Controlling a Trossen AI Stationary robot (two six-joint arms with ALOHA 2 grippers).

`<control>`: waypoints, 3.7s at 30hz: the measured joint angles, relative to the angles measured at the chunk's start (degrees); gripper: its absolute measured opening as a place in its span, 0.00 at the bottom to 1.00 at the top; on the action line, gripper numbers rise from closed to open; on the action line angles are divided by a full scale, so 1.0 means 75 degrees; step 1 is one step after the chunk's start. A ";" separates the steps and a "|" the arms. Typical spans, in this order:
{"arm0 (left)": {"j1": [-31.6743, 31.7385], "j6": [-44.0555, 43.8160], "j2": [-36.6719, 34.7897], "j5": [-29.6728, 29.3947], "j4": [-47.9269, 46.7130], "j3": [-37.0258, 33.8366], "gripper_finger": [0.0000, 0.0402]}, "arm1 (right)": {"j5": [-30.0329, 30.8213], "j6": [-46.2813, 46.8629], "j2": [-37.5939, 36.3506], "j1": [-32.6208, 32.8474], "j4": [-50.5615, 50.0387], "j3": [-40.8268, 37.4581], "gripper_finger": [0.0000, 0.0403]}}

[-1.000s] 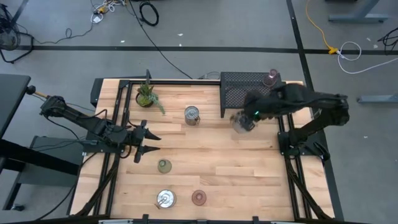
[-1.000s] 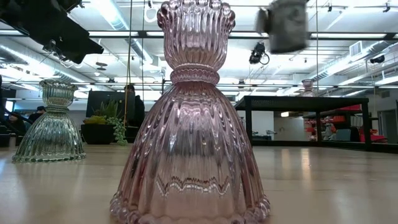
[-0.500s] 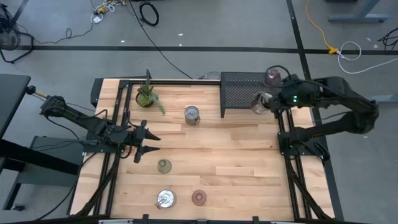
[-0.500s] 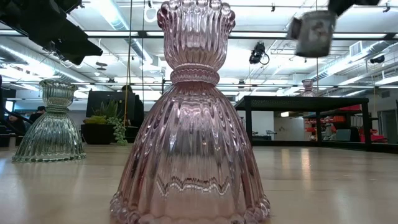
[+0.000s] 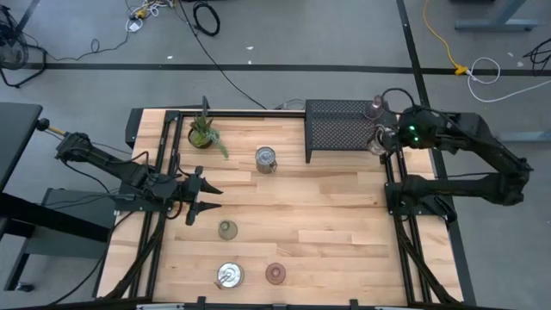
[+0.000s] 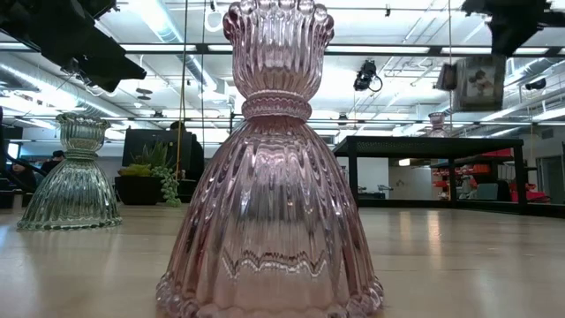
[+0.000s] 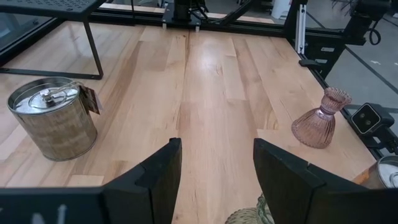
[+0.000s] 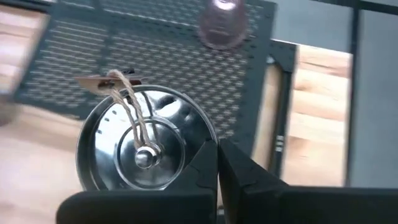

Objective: Pick & Place candle stick holders
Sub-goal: Put the bottom brown scented candle on the shelf, then put the green glass candle holder on the shelf

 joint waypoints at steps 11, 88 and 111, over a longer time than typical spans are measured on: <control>0.0000 -0.0003 0.0000 -0.0026 -0.0006 0.0000 0.50 | -0.0254 -0.1319 0.0298 -0.1641 0.0903 -0.0081 0.00; 0.0000 -0.0061 0.0001 -0.0026 -0.0189 0.0000 0.50 | -0.0892 -0.3444 0.1187 -0.3613 0.2012 -0.0459 0.26; 0.0000 0.0000 0.0000 -0.0110 -0.0190 0.0000 0.50 | -0.3981 -0.0256 0.0246 0.3413 0.7085 -0.1329 0.07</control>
